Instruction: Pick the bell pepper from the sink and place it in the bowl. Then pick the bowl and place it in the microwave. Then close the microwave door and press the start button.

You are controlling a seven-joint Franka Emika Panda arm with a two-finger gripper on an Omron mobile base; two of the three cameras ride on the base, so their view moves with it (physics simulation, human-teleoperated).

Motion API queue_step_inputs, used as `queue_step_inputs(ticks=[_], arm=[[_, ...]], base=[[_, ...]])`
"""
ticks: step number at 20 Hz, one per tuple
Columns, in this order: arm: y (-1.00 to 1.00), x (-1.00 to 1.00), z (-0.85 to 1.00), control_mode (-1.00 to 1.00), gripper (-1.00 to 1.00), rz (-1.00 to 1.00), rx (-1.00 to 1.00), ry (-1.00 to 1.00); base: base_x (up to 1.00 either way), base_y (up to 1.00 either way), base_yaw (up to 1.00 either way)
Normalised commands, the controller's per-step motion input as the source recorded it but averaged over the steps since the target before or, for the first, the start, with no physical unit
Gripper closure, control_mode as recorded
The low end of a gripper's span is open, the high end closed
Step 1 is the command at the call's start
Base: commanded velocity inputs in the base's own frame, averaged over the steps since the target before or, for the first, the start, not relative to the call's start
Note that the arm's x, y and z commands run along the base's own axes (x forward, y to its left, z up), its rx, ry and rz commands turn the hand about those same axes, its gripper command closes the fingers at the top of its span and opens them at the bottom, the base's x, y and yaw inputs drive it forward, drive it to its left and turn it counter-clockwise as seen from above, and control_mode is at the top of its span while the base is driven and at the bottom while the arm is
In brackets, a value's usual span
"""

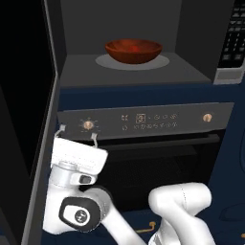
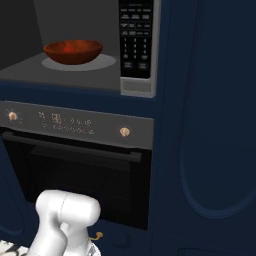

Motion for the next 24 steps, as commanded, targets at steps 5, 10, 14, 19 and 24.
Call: queue_step_inputs(ticks=[5, 10, 14, 19, 24], arm=[[0.98, 0.0, 0.0, -1.0, -1.0, 0.0, 0.0, -0.28], [0.38, -0.15, 0.14, -1.0, -1.0, -0.12, 0.11, -0.18], [-0.04, -0.52, 0.28, -1.0, -1.0, -0.12, 0.26, -0.14], [-0.33, -0.61, 0.34, -1.0, -1.0, -0.03, 0.36, -0.12], [-0.9, -0.68, 0.27, -1.0, -1.0, 0.0, 0.39, -0.15]], base=[[0.0, 0.0, 0.0], [0.0, 0.0, 0.0], [0.0, 0.0, 0.0], [0.0, 0.0, 0.0], [0.0, 0.0, 0.0]])
